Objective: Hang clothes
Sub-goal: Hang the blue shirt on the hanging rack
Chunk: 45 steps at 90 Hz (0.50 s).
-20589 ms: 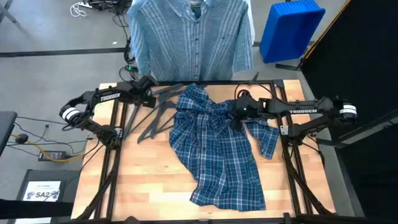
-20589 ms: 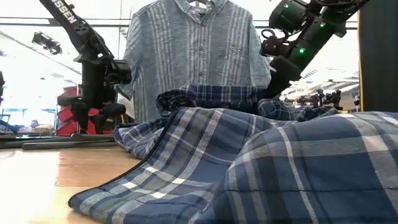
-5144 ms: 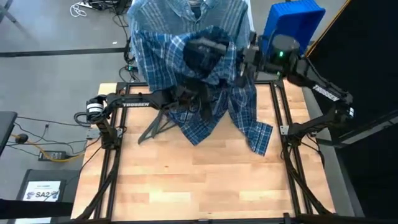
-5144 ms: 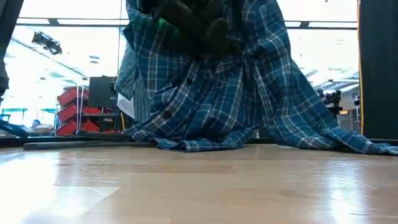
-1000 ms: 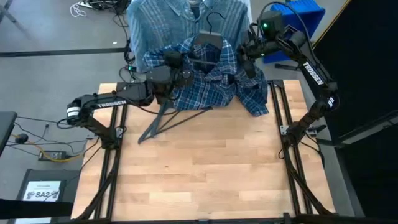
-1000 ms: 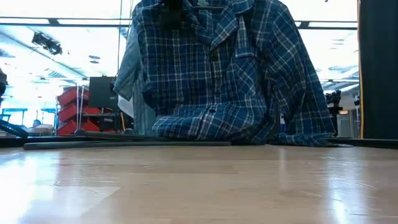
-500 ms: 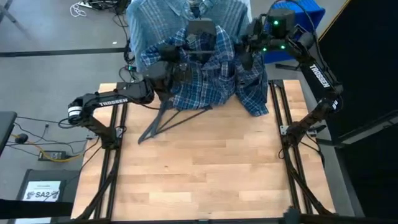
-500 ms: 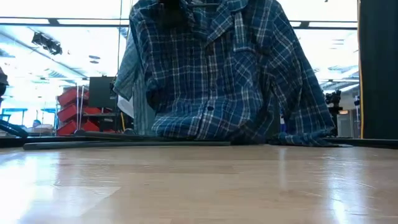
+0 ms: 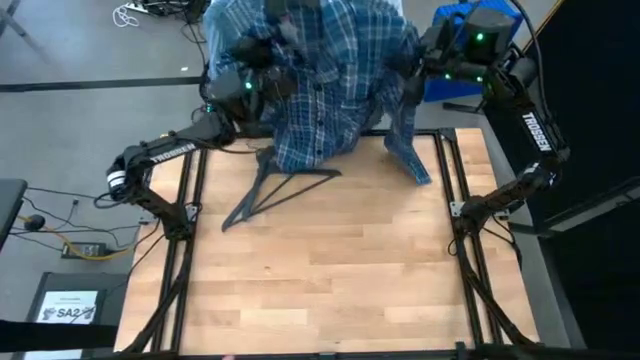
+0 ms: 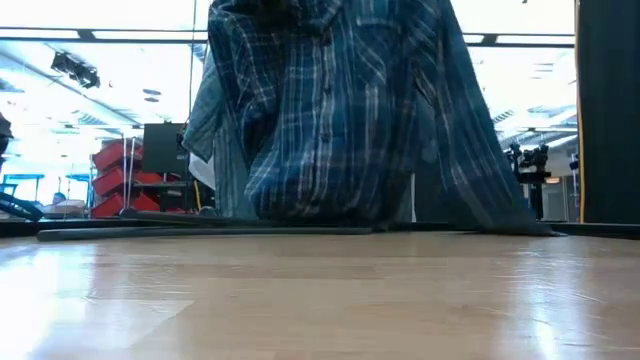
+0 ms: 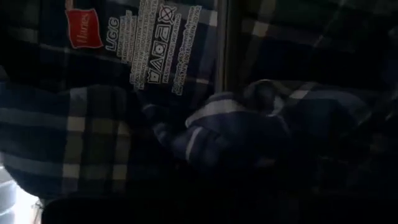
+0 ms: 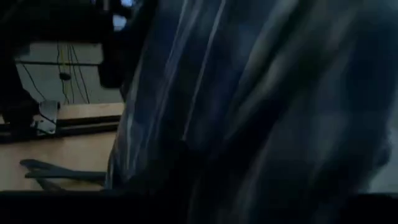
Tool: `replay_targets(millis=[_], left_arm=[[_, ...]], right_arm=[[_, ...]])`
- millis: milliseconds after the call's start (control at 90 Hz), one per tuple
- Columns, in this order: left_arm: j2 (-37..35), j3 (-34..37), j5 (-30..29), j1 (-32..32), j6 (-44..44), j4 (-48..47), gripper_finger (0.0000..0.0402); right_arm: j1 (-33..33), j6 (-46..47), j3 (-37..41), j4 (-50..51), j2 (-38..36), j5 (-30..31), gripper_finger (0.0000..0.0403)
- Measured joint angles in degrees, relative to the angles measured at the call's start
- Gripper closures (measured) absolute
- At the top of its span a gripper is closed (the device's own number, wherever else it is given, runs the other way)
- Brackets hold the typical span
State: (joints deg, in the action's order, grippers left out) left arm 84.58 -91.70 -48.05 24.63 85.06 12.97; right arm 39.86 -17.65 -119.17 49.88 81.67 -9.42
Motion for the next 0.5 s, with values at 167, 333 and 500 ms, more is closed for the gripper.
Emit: replay_targets(millis=[167,333,500], left_arm=[[1.69,-7.63,5.43,3.96,-5.16,-11.94,0.0394],[5.29,-15.4,9.31,7.66,-6.06,-19.44,0.0394],[11.02,-24.3,11.1,10.18,-6.01,-26.09,0.0394]], right_arm=[[-0.5,0.03,0.05,1.6,0.46,0.01,0.0263],[-1.4,0.13,0.09,1.77,0.68,-0.21,0.0265],[-2.73,0.23,0.09,2.04,0.68,-0.12,0.0262]])
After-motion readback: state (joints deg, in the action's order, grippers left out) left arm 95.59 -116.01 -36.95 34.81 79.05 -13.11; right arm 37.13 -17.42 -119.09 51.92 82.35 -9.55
